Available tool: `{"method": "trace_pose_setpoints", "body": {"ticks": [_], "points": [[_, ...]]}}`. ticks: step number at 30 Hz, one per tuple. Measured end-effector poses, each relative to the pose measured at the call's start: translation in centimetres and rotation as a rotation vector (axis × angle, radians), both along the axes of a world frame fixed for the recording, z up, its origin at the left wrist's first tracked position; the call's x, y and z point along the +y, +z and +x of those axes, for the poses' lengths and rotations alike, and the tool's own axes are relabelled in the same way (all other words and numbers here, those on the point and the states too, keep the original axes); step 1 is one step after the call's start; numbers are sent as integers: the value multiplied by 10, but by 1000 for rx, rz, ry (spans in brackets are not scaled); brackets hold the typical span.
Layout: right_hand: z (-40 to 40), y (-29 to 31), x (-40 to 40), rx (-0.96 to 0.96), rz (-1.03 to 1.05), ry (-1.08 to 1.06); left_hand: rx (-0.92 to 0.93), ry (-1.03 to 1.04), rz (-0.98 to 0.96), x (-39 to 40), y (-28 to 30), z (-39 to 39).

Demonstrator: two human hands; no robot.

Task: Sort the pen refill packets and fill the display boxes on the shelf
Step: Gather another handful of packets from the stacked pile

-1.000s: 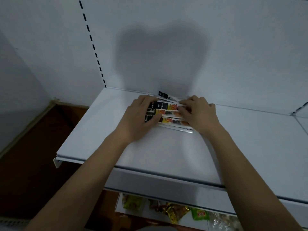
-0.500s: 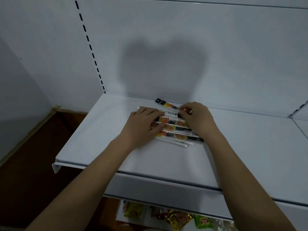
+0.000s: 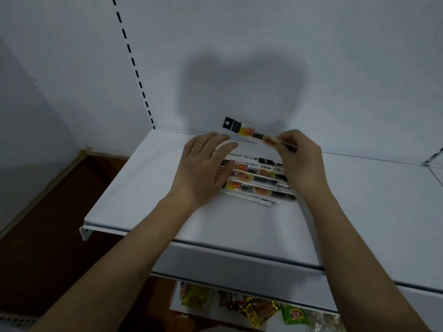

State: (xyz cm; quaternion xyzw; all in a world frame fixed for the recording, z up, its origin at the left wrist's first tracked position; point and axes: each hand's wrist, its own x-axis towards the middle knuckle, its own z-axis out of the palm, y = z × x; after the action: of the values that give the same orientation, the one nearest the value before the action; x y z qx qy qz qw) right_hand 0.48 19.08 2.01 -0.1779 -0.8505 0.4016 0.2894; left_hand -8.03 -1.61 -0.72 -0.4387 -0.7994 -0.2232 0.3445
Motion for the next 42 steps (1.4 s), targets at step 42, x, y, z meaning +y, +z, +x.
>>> {"method": "trace_pose_setpoints", "body": {"ticks": [42], "points": [[6,4,-2,-38,-199,249,103,1,31,-7,6,0]]}}
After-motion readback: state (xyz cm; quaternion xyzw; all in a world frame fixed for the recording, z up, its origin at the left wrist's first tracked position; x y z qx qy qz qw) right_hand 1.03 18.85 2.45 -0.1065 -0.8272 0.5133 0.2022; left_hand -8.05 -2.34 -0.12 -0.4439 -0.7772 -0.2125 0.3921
